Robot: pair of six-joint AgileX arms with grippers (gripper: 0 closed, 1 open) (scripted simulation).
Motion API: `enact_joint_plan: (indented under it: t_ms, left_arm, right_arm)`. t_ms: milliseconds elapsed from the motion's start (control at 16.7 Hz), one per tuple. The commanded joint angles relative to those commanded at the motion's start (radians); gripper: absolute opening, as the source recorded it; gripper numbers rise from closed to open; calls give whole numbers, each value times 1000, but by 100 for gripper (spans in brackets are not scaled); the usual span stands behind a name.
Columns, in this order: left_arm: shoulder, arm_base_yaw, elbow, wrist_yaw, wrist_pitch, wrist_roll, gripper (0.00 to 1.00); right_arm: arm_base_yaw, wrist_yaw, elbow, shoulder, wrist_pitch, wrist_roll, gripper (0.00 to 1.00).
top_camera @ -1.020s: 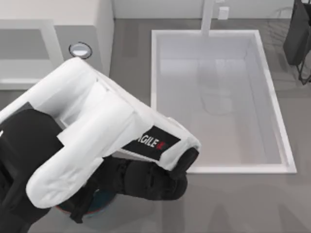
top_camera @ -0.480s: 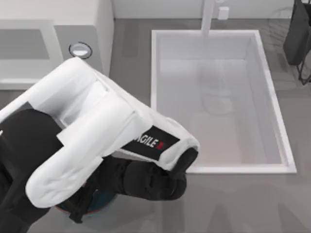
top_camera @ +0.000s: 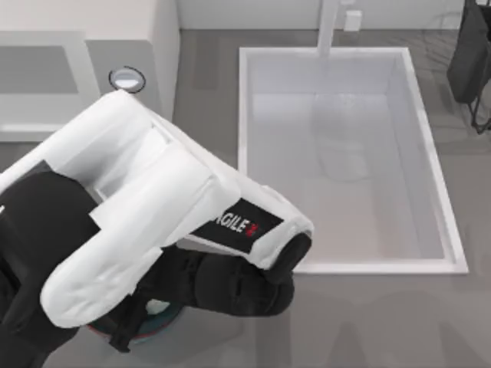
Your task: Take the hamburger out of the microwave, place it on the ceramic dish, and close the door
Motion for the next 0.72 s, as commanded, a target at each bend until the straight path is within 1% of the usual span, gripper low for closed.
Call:
enact_joint_plan:
  t_ms: [360, 420, 480, 600, 720]
  left_arm:
    - [0, 0, 0, 0, 0, 0, 100]
    - [-50, -10, 2, -27, -22, -39, 100]
    - [-50, -10, 2, -27, -22, -39, 100]
    - [-79, 10, -26, -16, 7, -8, 100]
    - [-149, 54, -90, 10, 75, 64, 100]
  right_arm:
    - [0, 0, 0, 0, 0, 0, 100]
    - [0, 0, 0, 0, 0, 0, 100]
    - [0, 0, 0, 0, 0, 0, 100]
    - [0, 0, 0, 0, 0, 0, 100]
    - [0, 0, 0, 0, 0, 0, 100]
